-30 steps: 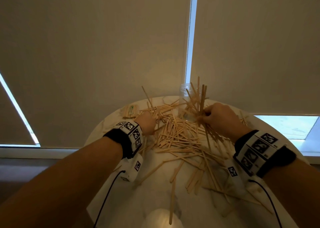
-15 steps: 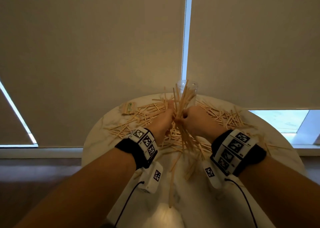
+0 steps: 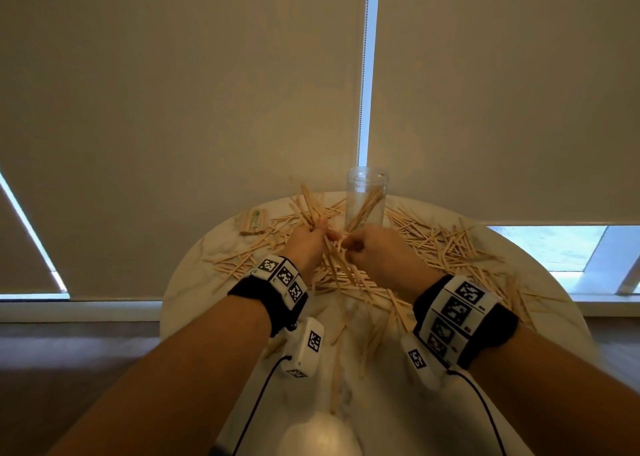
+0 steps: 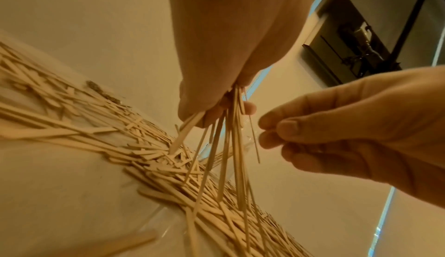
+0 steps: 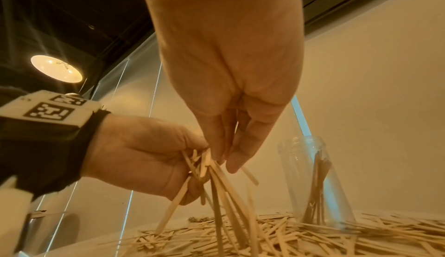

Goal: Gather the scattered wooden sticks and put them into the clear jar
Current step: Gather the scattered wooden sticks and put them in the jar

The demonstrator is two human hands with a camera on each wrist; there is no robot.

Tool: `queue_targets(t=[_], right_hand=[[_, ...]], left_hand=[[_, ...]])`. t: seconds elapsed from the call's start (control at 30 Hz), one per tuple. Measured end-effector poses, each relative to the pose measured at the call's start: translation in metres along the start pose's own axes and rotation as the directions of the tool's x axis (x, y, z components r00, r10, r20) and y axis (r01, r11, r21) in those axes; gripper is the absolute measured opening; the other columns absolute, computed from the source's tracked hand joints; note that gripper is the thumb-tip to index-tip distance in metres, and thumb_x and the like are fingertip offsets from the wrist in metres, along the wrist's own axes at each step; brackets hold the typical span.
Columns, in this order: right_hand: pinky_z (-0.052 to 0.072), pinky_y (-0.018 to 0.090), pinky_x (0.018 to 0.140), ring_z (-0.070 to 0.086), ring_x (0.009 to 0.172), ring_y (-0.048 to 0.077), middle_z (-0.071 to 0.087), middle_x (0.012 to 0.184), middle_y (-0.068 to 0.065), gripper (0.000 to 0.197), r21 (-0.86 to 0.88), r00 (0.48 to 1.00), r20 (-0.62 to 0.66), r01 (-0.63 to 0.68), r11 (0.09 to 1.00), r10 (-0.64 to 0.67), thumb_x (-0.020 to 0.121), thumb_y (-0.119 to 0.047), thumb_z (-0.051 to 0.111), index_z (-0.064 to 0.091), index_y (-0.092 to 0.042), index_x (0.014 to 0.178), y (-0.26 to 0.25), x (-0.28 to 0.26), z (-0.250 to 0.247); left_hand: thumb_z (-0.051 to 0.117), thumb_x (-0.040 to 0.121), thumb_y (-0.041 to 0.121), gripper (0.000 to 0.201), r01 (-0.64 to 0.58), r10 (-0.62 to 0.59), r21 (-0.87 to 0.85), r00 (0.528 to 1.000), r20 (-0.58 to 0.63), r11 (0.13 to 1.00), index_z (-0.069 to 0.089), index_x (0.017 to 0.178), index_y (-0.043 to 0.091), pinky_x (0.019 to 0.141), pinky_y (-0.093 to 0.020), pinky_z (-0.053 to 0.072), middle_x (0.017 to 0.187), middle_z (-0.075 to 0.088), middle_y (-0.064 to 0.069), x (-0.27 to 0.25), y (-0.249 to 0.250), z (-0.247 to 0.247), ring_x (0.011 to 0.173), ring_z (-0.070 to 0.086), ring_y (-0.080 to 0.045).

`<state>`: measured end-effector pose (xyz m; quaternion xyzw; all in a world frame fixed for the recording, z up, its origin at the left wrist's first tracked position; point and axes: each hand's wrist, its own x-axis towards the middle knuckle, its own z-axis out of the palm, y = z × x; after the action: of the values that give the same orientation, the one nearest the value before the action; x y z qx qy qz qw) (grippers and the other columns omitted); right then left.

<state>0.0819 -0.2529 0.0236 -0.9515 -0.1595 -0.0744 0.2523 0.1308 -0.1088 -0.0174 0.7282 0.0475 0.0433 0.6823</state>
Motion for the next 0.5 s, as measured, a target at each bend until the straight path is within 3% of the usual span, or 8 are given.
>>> queue_targets(t=[0.13,0.2,0.27,0.37,0.47,0.5], right_hand=[[0.053,0.031,0.080,0.064,0.092,0.015,0.068,0.096,-0.004,0.014,0.048,0.989,-0.137,-0.047,0.998,0.053,0.092,-0.026,0.067,0.068,-0.018,0.103,0.009,0.004,-0.003],[0.051,0.032,0.084,0.062,0.100,0.018,0.067,0.110,-0.001,0.030,0.065,0.988,-0.140,-0.053,0.996,0.062,0.093,-0.030,0.066,0.062,-0.017,0.120,0.010,0.008,-0.007],[0.049,0.033,0.091,0.061,0.110,0.021,0.066,0.120,0.001,0.041,0.050,0.998,-0.049,-0.036,0.998,0.038,0.095,-0.031,0.062,0.057,-0.016,0.133,0.007,0.011,-0.007],[0.055,0.036,0.089,0.066,0.099,0.020,0.072,0.106,0.003,0.025,-0.004,0.999,-0.023,0.037,0.999,-0.037,0.097,-0.024,0.058,0.067,-0.017,0.119,-0.002,0.011,0.001],[0.058,0.036,0.082,0.069,0.084,0.017,0.074,0.092,0.002,0.021,0.059,0.992,-0.115,0.067,0.996,-0.060,0.097,-0.022,0.056,0.073,-0.018,0.107,-0.002,0.010,0.007],[0.059,0.037,0.080,0.069,0.082,0.017,0.074,0.089,0.001,0.020,0.094,0.990,-0.131,0.059,0.994,-0.046,0.097,-0.023,0.055,0.074,-0.018,0.102,0.000,0.010,0.007]], left_hand=[[0.039,0.106,0.040,0.049,-0.038,0.037,-0.072,0.999,-0.016,0.997,0.063,0.078,0.007,0.055,-0.028,0.044,0.069,0.061,-0.009,-0.003,0.003,0.001,0.060,0.057,-0.024],[0.040,0.106,0.038,0.043,-0.075,0.074,-0.099,0.997,-0.011,0.992,0.060,0.078,0.010,0.063,-0.034,0.047,0.072,0.060,-0.007,-0.006,0.004,0.006,0.063,0.056,-0.024],[0.042,0.105,0.040,0.035,-0.064,0.067,-0.120,0.997,0.023,0.991,0.057,0.087,0.013,0.062,-0.036,0.047,0.075,0.059,-0.003,-0.007,0.004,0.012,0.061,0.054,-0.020],[0.042,0.104,0.043,0.035,-0.056,0.058,-0.138,0.998,0.012,0.989,0.056,0.102,0.011,0.055,-0.029,0.047,0.082,0.064,-0.003,-0.009,0.004,0.024,0.063,0.059,-0.015],[0.041,0.104,0.044,0.035,-0.070,0.067,-0.096,0.997,-0.033,0.993,0.054,0.109,0.012,0.067,-0.034,0.056,0.097,0.069,-0.010,-0.007,0.006,0.031,0.078,0.066,-0.019],[0.042,0.104,0.043,0.034,-0.071,0.067,-0.098,0.997,-0.037,0.993,0.053,0.109,0.012,0.064,-0.034,0.056,0.099,0.069,-0.011,-0.006,0.006,0.031,0.075,0.065,-0.018]])
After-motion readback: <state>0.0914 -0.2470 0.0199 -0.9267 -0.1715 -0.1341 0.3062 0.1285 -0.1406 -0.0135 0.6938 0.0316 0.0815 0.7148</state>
